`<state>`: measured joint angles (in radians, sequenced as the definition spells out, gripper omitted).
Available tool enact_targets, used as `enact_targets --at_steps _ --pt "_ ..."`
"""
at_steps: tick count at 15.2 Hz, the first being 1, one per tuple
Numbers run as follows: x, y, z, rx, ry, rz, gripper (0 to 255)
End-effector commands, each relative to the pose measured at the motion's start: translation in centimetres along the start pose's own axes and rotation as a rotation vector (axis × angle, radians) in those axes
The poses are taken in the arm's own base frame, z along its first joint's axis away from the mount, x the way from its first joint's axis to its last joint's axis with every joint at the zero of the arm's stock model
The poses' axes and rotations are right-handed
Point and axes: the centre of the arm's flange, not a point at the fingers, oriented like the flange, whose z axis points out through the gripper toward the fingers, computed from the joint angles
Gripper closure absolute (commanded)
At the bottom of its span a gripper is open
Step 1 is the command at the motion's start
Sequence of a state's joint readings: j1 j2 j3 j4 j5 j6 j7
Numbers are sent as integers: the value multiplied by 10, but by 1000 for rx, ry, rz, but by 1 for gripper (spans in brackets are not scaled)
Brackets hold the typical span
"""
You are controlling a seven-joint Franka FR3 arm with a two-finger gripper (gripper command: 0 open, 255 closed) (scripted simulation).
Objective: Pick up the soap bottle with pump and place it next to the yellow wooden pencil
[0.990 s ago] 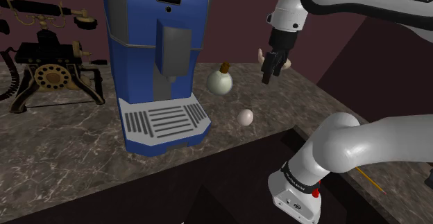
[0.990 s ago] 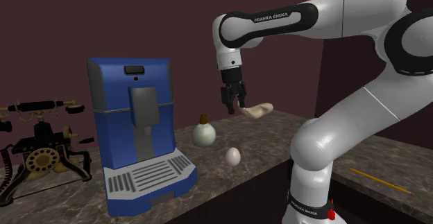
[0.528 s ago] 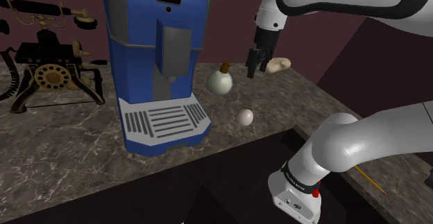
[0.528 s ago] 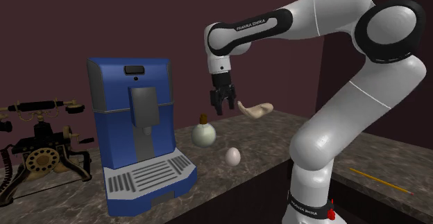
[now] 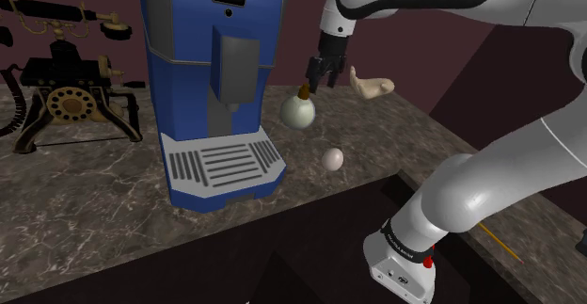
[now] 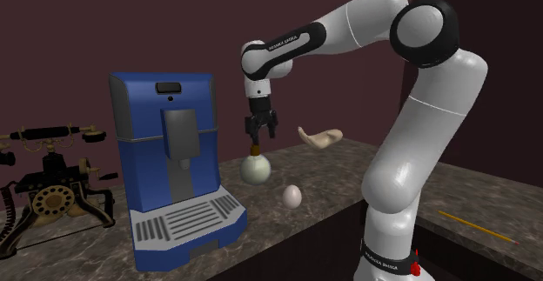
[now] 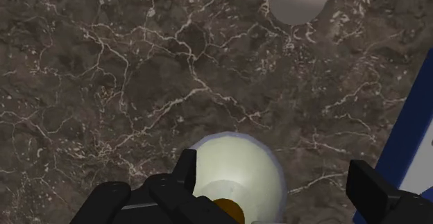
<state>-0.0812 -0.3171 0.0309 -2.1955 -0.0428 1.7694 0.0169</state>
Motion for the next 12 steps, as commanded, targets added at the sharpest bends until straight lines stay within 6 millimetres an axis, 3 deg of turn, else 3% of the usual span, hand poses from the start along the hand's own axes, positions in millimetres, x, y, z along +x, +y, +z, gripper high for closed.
enact_targets --at_steps 1,6,12 --pt "25 11 3 0 12 14 0" --pt "81 28 10 2 38 47 0" --pt "82 28 41 2 38 47 0"
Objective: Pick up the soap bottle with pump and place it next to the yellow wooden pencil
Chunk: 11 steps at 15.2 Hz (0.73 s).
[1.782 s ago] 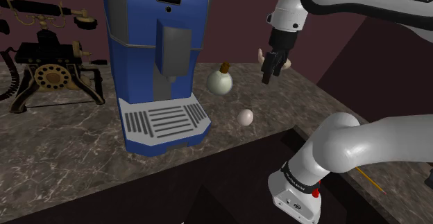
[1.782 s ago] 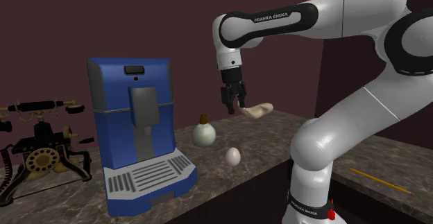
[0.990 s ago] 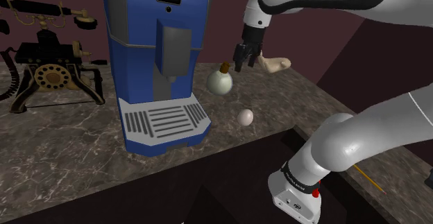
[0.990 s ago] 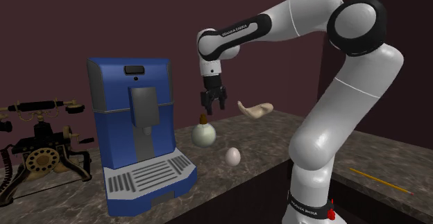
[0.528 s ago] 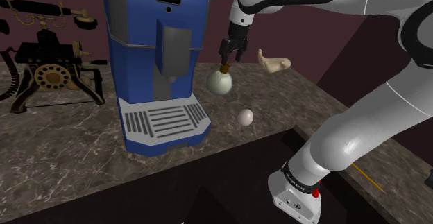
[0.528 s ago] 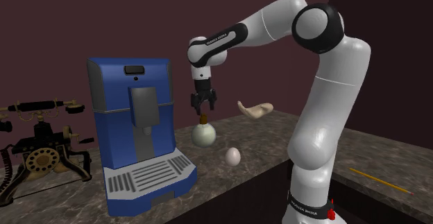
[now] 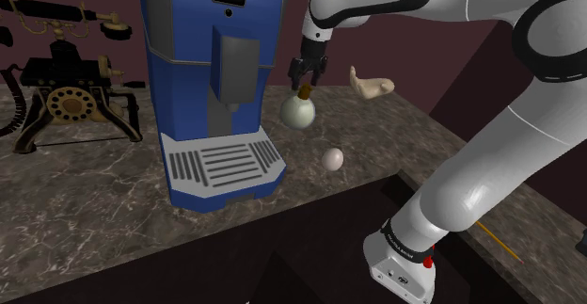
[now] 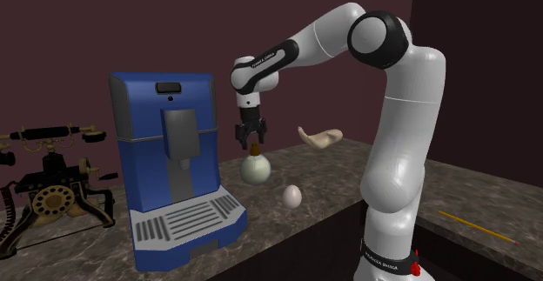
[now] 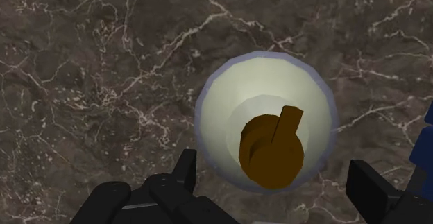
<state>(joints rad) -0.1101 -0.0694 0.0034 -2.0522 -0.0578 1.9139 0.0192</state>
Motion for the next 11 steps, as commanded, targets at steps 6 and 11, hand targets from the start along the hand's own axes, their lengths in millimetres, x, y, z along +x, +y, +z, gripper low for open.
enact_targets --at_steps 6,11 --pt "0 0 14 0 1 0 0" --pt "0 0 14 0 1 0 255"
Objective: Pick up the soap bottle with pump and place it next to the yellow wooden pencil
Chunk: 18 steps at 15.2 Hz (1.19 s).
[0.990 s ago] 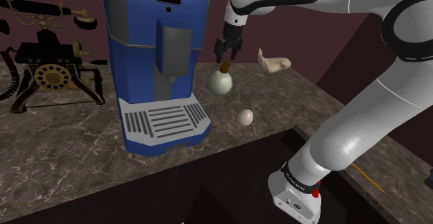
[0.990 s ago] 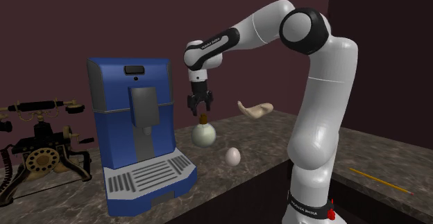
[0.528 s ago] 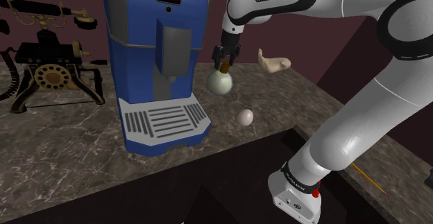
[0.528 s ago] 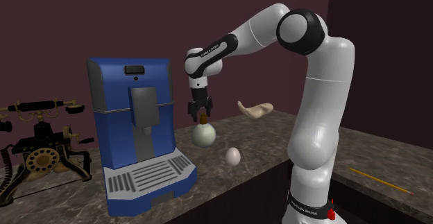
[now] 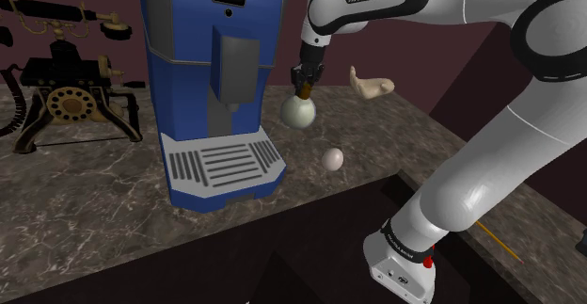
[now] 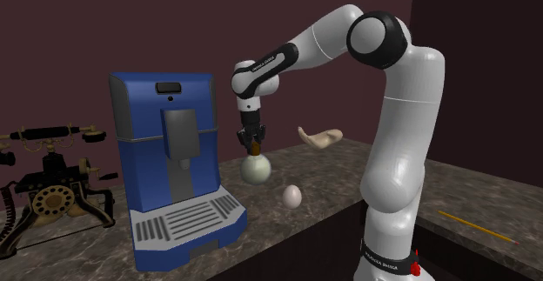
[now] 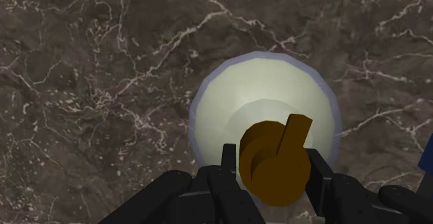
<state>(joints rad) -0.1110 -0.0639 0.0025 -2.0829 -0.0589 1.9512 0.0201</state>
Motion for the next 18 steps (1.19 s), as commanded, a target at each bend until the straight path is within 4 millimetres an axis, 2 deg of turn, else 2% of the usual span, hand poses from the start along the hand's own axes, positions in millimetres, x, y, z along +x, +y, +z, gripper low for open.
enact_targets --at_steps 1,8,18 --pt "0 0 0 0 0 0 255" --pt "0 0 0 0 0 0 255" --pt "-4 3 -52 0 0 0 255"
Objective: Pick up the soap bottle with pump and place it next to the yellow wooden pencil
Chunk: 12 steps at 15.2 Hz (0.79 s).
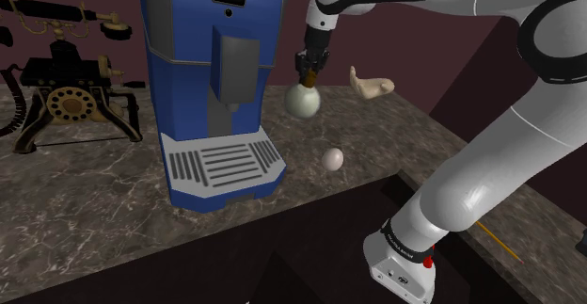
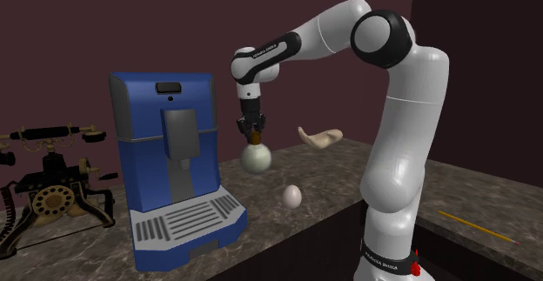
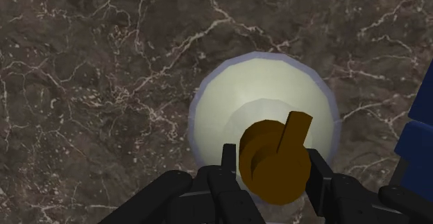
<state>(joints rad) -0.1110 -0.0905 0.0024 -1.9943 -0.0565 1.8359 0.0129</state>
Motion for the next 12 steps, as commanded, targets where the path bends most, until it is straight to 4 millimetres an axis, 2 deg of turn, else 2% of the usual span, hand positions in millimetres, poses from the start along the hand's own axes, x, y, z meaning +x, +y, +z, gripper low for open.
enact_targets --at_steps 1,12 --pt "0 0 -12 0 0 0 255" --pt "-4 3 -70 0 0 0 255"
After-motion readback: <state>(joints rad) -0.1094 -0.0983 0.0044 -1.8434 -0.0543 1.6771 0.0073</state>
